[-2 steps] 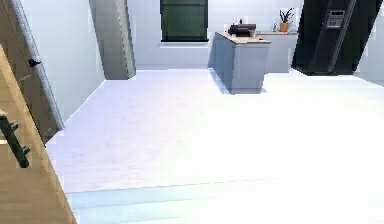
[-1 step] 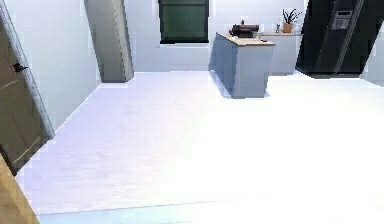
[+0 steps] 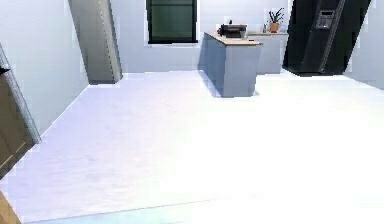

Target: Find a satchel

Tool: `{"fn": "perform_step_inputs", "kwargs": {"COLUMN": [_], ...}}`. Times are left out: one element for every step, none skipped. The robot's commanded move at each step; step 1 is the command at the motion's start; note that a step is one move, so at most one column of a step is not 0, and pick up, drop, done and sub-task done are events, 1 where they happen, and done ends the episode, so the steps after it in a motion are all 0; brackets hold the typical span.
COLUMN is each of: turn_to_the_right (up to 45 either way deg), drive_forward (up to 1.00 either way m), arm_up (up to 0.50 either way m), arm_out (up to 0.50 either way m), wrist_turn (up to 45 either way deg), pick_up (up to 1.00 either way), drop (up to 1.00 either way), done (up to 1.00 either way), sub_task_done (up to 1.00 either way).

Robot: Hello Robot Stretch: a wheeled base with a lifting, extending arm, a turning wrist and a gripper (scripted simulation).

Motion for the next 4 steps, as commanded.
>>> {"fn": "perform_step_inputs", "kwargs": {"turn_to_the_right": [0.0, 0.0, 0.0, 0.0], "drive_forward": [1.0, 1.0, 1.0, 0.2], "arm_up": [0.0, 0.0, 0.0, 0.0], "arm_out": [0.0, 0.0, 0.0, 0.0], "wrist_turn": [0.0, 0.0, 0.0, 0.0], "pick_up": [0.0, 0.0, 0.0, 0.0], "drop": [0.0, 0.0, 0.0, 0.0], "done": [0.0, 0.0, 0.0, 0.0], "sub_task_done": [0.0, 0.0, 0.0, 0.0]}}
